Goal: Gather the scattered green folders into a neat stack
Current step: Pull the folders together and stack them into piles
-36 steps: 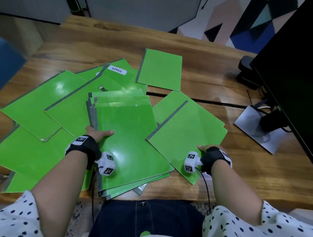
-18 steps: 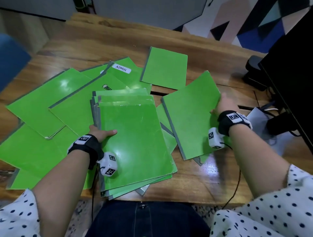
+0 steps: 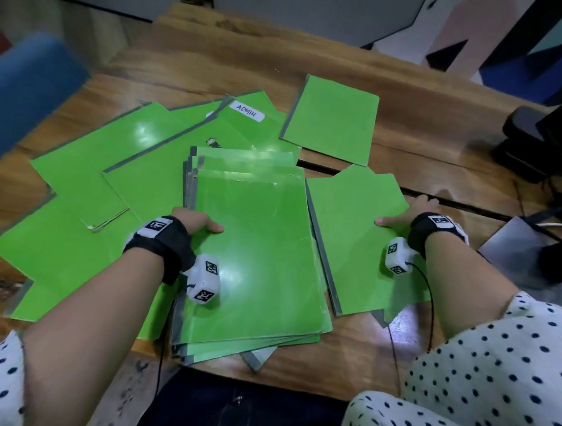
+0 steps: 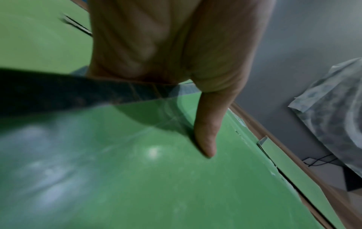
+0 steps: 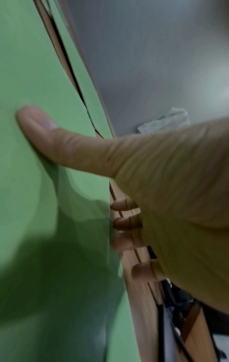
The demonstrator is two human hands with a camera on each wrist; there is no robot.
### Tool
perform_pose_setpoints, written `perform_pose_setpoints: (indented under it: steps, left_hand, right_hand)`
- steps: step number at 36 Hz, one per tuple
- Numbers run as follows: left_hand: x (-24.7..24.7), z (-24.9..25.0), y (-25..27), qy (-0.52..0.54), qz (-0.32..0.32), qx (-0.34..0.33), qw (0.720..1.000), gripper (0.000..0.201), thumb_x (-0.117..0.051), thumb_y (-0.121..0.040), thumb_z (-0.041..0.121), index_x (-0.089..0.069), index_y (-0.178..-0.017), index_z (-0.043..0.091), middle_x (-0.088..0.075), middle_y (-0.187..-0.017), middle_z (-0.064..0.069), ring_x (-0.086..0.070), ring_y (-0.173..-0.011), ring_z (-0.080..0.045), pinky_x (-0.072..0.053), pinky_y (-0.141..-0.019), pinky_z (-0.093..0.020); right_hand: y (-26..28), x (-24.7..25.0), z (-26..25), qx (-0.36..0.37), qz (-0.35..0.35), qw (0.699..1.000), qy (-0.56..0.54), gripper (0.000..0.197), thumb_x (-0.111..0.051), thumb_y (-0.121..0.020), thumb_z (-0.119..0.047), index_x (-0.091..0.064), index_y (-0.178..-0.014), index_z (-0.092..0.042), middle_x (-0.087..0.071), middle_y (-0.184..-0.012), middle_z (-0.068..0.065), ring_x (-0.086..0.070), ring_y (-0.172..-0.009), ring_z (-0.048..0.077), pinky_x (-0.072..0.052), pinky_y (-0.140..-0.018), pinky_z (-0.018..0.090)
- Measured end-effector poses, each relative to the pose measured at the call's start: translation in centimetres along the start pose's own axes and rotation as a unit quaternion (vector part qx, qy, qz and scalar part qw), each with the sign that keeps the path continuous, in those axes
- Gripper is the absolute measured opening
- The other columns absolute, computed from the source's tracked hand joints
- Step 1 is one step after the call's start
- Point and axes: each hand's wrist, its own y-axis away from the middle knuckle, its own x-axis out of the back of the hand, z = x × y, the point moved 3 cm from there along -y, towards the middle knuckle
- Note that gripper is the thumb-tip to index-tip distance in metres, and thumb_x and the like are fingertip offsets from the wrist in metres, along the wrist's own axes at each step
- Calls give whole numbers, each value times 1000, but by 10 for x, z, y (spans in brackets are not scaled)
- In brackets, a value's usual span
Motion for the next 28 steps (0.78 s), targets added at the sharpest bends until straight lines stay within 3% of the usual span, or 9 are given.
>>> perform_pose_setpoints:
  steps: [4, 8, 9, 12, 14, 17, 22, 25, 28]
  left_hand:
    - [-2, -6, -1, 3, 13, -14, 1000, 94, -83, -69, 29, -31, -139, -6, -51, -128, -22, -52, -115, -38, -46, -92, -42]
    - [-1, -5, 2, 3, 11, -20, 1000, 95, -83, -69, 30, -30, -140, -5, -50, -131, -22, -51, -116, -39, -46, -94, -43]
    - [-1, -5, 3, 3, 11, -22, 1000, 95, -83, -69, 30, -31, -139, -5, -51, -130, -22, -51, -116, -38, -46, -95, -43]
    - [0, -4, 13, 13, 13, -28, 999, 92, -83, -70, 28, -32, -138, -5, -51, -129, -20, -51, -117, -38, -46, -96, -44]
    - [0, -5, 20, 20, 19, -36, 999, 92, -83, -69, 29, -31, -139, -4, -50, -130, -20, -50, -118, -38, -45, -97, -45]
    - [-1, -9, 28, 25, 27, -46, 998, 92, -81, -73, 29, -27, -141, -2, -45, -135, -20, -47, -122, -37, -42, -97, -43]
    - [0, -10, 47, 10, 42, -60, 997, 89, -80, -73, 29, -29, -139, -3, -46, -134, -22, -48, -121, -37, -43, -91, -41]
    - [3, -9, 54, 1, 36, -54, 998, 91, -82, -72, 29, -29, -139, -5, -47, -133, -24, -50, -119, -37, -43, -85, -39]
    - [4, -9, 57, -4, 29, -52, 998, 95, -81, -71, 34, -28, -140, -5, -47, -134, -24, -50, -120, -38, -45, -90, -42]
  right_hand:
    - [-55, -24, 29, 8, -38, 997, -71, 141, -81, -4, -75, -50, -128, -17, -62, -125, 12, -63, -106, 34, -49, -92, 52]
    - [-34, -21, 36, 5, -71, 993, -95, 121, -78, 0, -75, -58, -106, -21, -67, -104, 8, -64, -90, 30, -51, -86, 47]
    - [-25, -18, 39, -4, -79, 991, -106, 113, -81, -4, -71, -58, -101, -18, -67, -105, 10, -63, -89, 30, -51, -86, 46]
    - [14, 3, 39, -13, -77, 989, -122, 68, -91, -45, -49, -59, -88, -8, -68, -106, 16, -62, -83, 29, -51, -82, 42]
    - [30, 24, 38, 2, -32, 992, -119, 57, -89, -57, -41, -59, -89, -5, -67, -97, 14, -63, -84, 30, -52, -80, 40]
    - [56, 63, 18, 72, 25, 991, -109, 57, -88, -61, -36, -60, -97, -1, -66, -98, 13, -62, -87, 30, -52, -78, 36]
    - [125, 137, -24, 194, 148, 969, -37, 50, -85, -65, -39, -59, -91, -4, -64, -96, 17, -57, -85, 30, -44, -73, 32]
    - [152, 165, -41, 251, 215, 940, -89, 47, -82, -70, -37, -64, -99, -6, -67, -106, 17, -62, -99, 33, -47, -84, 37]
    - [159, 173, -49, 262, 217, 918, -201, 49, -81, -72, -37, -65, -107, -5, -68, -112, 16, -62, -106, 31, -49, -92, 43]
